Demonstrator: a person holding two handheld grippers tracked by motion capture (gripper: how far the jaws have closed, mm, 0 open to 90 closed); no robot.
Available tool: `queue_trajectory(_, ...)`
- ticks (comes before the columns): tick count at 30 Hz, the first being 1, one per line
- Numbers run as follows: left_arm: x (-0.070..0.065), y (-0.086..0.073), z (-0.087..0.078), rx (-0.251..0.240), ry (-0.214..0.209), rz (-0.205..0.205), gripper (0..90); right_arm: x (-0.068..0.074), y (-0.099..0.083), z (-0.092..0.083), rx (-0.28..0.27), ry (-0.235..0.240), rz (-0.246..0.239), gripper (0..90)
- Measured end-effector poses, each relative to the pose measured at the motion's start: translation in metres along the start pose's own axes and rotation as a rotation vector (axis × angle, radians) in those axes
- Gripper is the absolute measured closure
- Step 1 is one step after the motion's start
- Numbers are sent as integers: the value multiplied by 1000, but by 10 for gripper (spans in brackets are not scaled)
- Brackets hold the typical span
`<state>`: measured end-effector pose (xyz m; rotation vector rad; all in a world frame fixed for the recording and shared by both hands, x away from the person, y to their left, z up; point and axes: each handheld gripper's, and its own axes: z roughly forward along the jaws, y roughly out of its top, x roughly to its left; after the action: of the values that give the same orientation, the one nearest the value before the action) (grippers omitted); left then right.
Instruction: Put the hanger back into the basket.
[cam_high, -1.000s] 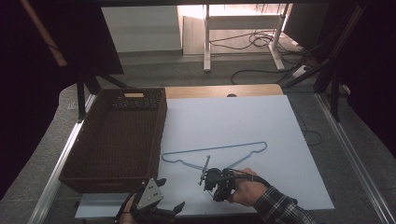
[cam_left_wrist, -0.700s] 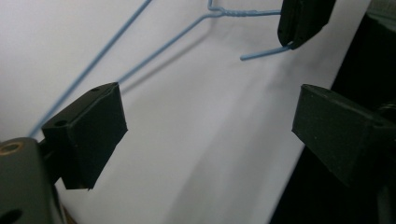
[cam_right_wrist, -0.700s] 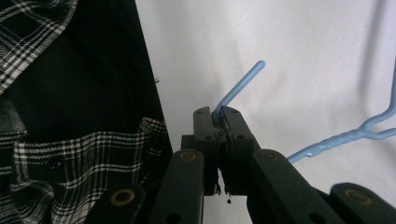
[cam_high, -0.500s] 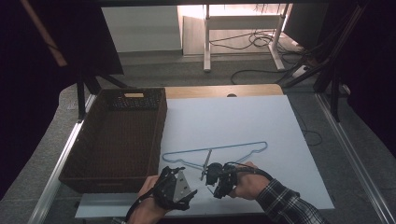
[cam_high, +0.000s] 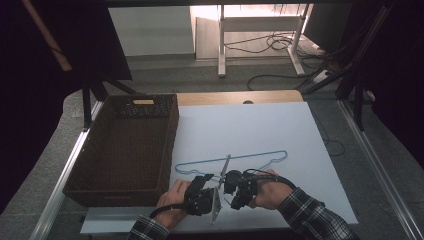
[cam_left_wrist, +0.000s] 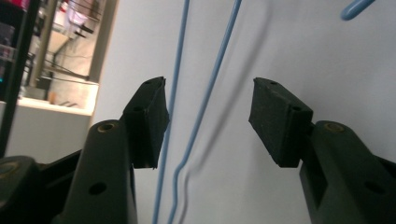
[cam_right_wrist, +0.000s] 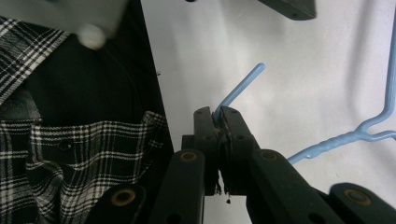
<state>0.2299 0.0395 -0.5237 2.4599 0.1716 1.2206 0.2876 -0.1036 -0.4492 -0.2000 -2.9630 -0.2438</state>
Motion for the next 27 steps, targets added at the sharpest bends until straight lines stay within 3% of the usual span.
queue_trajectory(2,-2,1,5,-4,30,44,488,-2,-1,-1,-3,1,-5,864)
queue_trajectory(5,-4,1,7,1,53,61,500,-3,-3,-3,-6,7,-5,864)
queue_trajectory(9,-6,1,16,4,121,112,545,-4,-4,-5,-7,5,-2,865)
queue_trajectory(11,-7,1,19,-6,130,104,568,-4,-4,-6,-5,6,-2,865)
queue_trajectory(12,-9,1,22,-2,151,133,583,-5,-4,-7,-8,6,-7,865)
queue_trajectory(14,-11,1,27,6,165,150,613,-5,-4,-8,-11,6,-4,865)
queue_trajectory(17,-14,0,35,20,175,172,661,-5,-4,-8,-7,6,-9,865)
queue_trajectory(18,-15,0,38,15,174,159,669,-6,-4,-8,-7,5,-11,865)
queue_trajectory(27,-20,-2,53,48,181,198,682,-6,-5,-10,-9,6,-12,866)
